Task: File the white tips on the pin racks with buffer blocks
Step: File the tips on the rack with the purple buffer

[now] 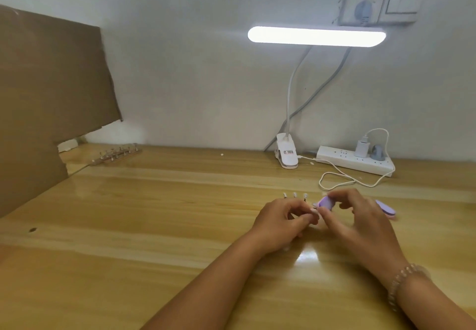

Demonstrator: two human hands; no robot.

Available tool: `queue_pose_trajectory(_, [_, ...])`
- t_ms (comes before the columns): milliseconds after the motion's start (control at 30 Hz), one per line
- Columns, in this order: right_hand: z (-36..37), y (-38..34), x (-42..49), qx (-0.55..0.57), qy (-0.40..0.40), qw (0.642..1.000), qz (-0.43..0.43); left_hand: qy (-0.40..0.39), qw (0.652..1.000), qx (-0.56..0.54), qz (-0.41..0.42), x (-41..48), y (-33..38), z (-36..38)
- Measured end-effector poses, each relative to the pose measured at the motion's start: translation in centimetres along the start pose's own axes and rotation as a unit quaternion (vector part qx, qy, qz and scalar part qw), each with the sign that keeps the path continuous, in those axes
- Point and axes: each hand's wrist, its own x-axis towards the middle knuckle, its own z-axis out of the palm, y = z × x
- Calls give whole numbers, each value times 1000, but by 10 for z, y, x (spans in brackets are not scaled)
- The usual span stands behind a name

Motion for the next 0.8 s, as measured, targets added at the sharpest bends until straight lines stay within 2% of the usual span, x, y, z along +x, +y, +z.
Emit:
queue_pose_trajectory(133, [0,-6,-10,-17,-19,996,-86,-58,998,20,-5,3,3,-8])
queue_pose_trajectory(167, [2,-6,-10,-23,-28,995,-88,-65,997,30,-7,5,3,-8])
queue_pose_trajectory(300, [-2,1,-1,-6,-1,1000,18,-42,998,35,-6,6,1,-5])
queue_pose_trajectory(367, [-3,-1,-5,-6,8,1000,-17,-38,999,1,-2,5,-1,-5])
queue_pose_trajectory(433, [0,-6,-11,1,-19,998,-59,-29,999,-17,-2,5,-2,-6])
queue_pose_trajectory(500, [1,-3,-7,3,-39,999,-33,-17,1000,-17,-4,6,-3,-5])
queue_pose_trajectory(600, [-2,3,0,-11,3,1000,15,-10,999,-35,1,5,-3,-3])
queue_pose_trajectory(667, [-3,-1,-4,-12,18,999,-31,-13,999,-45,7,4,-3,-3])
queue_pose_trajectory(733, [0,-7,-10,-9,-12,996,-86,-16,999,-50,5,6,-4,-3])
queue_pose_trajectory(800, [2,-7,-8,-7,-29,997,-74,-12,999,-51,3,6,-4,-3])
